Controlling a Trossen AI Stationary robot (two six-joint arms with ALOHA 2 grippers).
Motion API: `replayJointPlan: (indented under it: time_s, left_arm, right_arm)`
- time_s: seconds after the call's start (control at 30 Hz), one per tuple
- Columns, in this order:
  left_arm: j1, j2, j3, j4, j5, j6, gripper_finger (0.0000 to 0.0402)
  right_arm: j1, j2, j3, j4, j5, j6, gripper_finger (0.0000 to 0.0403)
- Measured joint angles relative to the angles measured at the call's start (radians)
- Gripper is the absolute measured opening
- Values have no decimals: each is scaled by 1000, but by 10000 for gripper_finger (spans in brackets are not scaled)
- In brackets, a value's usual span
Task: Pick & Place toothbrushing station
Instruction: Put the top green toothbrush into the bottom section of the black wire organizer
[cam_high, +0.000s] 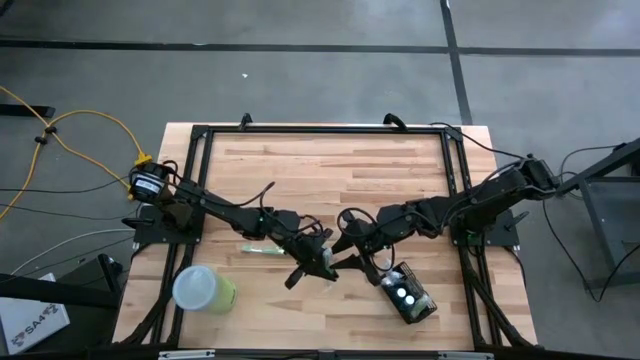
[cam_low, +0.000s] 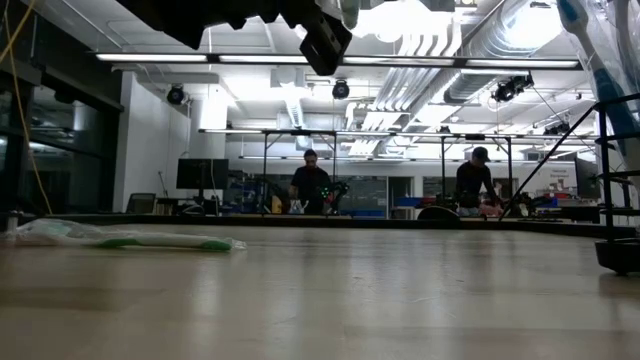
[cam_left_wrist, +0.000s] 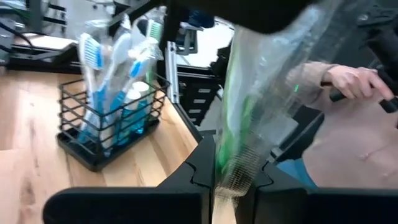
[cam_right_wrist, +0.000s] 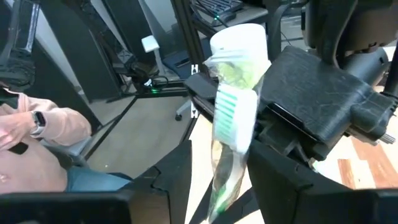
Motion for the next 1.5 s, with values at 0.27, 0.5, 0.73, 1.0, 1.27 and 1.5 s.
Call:
replayJointPlan:
  time_s: [0.27, 0.5, 0.73, 1.0, 1.27, 1.5]
  left_arm:
    - [0, 0, 1, 23, -18, -3, 17]
    - [0, 0, 1, 18, -20, 0, 17]
    - [0, 0, 1, 1, -13, 0, 16]
    - [0, 0, 1, -8, -11, 1, 16]
    - [-4, 0, 1, -5, -9, 21, 24]
    - [-13, 0, 1, 15, -14, 50, 54]
  right_arm:
    - [-17, 18, 0, 2, 5, -17, 141]
    - [-17, 17, 0, 11, 2, -17, 118]
    - [-17, 17, 0, 12, -3, -16, 87]
    - [-17, 17, 0, 11, -29, 7, 47]
    - [-18, 17, 0, 11, -25, 5, 13]
    - [-17, 16, 0, 7, -32, 11, 10]
